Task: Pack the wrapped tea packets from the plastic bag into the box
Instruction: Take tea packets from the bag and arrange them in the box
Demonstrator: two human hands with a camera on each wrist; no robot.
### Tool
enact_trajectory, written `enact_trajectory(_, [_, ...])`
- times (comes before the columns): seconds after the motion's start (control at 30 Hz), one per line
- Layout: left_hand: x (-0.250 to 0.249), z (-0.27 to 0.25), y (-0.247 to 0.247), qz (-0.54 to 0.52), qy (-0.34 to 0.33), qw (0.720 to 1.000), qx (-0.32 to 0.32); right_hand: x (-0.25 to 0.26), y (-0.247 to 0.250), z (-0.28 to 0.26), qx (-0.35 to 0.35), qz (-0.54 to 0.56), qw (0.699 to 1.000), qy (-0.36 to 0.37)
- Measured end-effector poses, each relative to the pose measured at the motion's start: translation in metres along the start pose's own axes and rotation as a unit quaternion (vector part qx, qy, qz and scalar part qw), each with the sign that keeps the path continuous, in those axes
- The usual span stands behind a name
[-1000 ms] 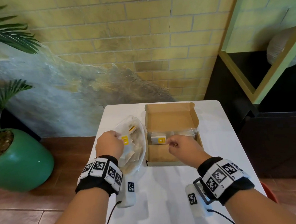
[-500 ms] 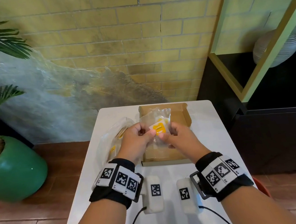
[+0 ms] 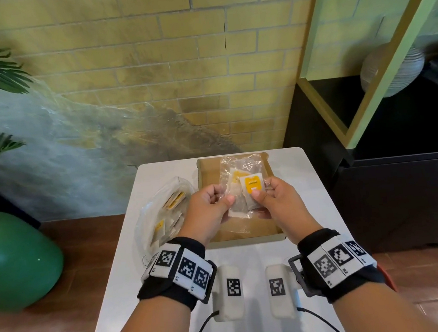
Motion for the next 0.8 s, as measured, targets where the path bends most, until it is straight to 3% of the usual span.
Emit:
enact_trajectory(0.13, [-0.001, 0.000, 0.008, 0.017, -0.018, 0.999, -0.034, 0.004, 0.013, 0.001, -0.025, -0.025, 0.999, 0.024])
enact_trajectory(0.37, [0.001, 0.001, 0.009, 0.011, -0.002, 0.999, -0.035, 0.030, 0.001, 0.003, 0.077, -0.240, 0.959, 0.129])
enact_trajectory(0.6, [-0.002, -0.001, 0.002, -0.019, 0.015, 0.999, 0.040, 0.030, -0.001, 0.005, 0.087, -0.235, 0.961, 0.112])
enact_trajectory(0.7, [-0.002, -0.001, 0.002, -0.038, 0.017, 0.998, 0.037, 0.030, -0.001, 0.000, 0.102, -0.218, 0.966, 0.090])
enact_trajectory(0.8, [0.000, -0.001, 0.006, -0.060, 0.008, 0.998, 0.002, 0.029, 0.005, 0.000, 0.056, -0.171, 0.981, 0.075])
Point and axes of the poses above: each hand's wrist, its own z-axis towards the middle knuckle, its own y-axis out of the back of the hand, x = y × z, the point moved 4 cm from there along z, towards the middle knuckle, and after that the axes turned 2 degrees about -z, right-handed, at the moved point
